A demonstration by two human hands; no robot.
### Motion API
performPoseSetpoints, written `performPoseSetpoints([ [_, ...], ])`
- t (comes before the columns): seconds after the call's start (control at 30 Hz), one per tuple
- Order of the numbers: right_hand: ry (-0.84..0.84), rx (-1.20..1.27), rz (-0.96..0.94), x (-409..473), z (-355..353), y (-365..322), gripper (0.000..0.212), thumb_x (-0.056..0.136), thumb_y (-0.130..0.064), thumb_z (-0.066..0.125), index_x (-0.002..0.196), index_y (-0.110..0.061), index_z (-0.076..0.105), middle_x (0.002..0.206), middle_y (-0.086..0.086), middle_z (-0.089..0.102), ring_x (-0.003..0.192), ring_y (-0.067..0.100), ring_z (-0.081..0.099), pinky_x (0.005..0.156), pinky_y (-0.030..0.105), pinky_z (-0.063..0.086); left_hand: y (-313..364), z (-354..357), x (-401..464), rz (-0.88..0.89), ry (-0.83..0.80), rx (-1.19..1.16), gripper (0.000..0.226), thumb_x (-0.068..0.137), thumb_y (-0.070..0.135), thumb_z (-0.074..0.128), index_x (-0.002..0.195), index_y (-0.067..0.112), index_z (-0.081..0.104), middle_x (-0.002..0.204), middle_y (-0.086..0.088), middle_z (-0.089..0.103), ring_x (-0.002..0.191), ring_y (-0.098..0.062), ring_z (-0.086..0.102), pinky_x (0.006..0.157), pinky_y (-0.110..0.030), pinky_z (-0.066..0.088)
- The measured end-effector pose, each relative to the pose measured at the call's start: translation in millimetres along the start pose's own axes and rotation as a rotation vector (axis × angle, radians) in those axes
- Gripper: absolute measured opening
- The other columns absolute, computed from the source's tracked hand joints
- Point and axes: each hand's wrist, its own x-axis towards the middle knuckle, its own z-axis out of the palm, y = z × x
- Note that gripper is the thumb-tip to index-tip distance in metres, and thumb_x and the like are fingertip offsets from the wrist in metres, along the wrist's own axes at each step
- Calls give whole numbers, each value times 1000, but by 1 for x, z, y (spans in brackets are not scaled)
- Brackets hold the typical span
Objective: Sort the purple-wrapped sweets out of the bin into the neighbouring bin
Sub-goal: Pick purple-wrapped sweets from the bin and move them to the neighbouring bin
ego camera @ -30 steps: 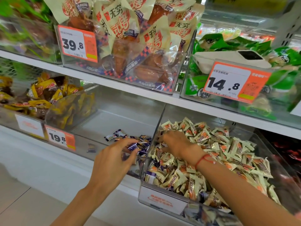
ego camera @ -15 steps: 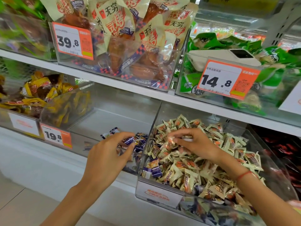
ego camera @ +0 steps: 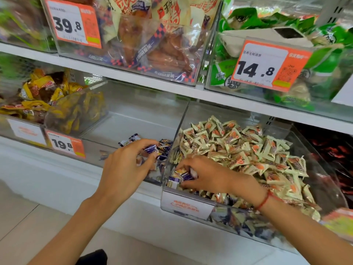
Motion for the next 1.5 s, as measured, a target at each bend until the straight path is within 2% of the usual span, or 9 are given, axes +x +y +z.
performPoseSetpoints([
  [0.13,69,338,30,-11,-3,13,34,82,-25,75,113,-21,63,109,-13,61,99,2,56,87,12,43,0,-2,0,36,31,-15,26,86,27,67,111,33,65,98,20,66,78,3,56,65,-6,39],
  [0.23,359,569,37,-22,-13,3,38,79,-25,77,114,-27,65,109,-14,63,88,-5,61,78,16,49,0,-3,4,25,118,-86,25,86,24,68,110,33,65,93,23,63,79,-3,61,68,-23,51],
  [0.4,613,480,-125,15,-25,-34,42,83,-16,73,122,-26,62,112,-12,58,93,-2,56,79,16,50,-7,0,14,24,269,-97,26,92,22,60,117,30,64,108,16,58,89,-1,56,72,-20,47],
  [0.63,294,33,-67,72,-33,-24,42,91,-28,63,133,-28,55,132,0,57,125,21,47,105,44,36,-17,18,17,-83,22,2,40,95,11,51,132,27,55,126,4,61,106,-22,62,85,-38,52],
  [0.8,518,118,-69,16,-34,-11,23,92,-33,58,114,-31,65,110,-13,64,103,2,54,89,22,42,-4,10,12,45,-26,19,33,97,20,50,126,33,57,126,20,56,105,1,58,82,-13,43],
  [0.93,103,187,-42,-16,-12,0,24,89,-36,63,111,-28,68,99,-23,58,94,-3,55,86,25,47,13,2,-5,143,-81,-79,30,94,47,43,122,47,53,106,35,55,92,8,58,70,-10,48],
  [1.03,20,58,-61,-7,7,0,30,87,-40,66,114,-28,68,106,-9,55,93,5,46,76,24,41,13,4,-16,169,-118,-23,37,92,54,40,128,49,46,102,32,58,86,4,59,61,-10,47],
  [1.27,193,552,-8,-15,-12,2,7,79,-18,76,84,-22,73,78,-11,69,71,1,60,70,22,52,27,6,-23,173,-17,-35,33,89,47,51,120,38,59,117,30,51,104,13,48,83,2,34],
  [1.5,396,1006,-4,-37,-22,-13,12,82,-14,69,93,-15,74,76,-9,73,67,-2,64,61,8,46,40,13,-19,216,82,-105,35,87,54,47,119,41,51,102,38,51,94,7,47,76,-19,44],
])
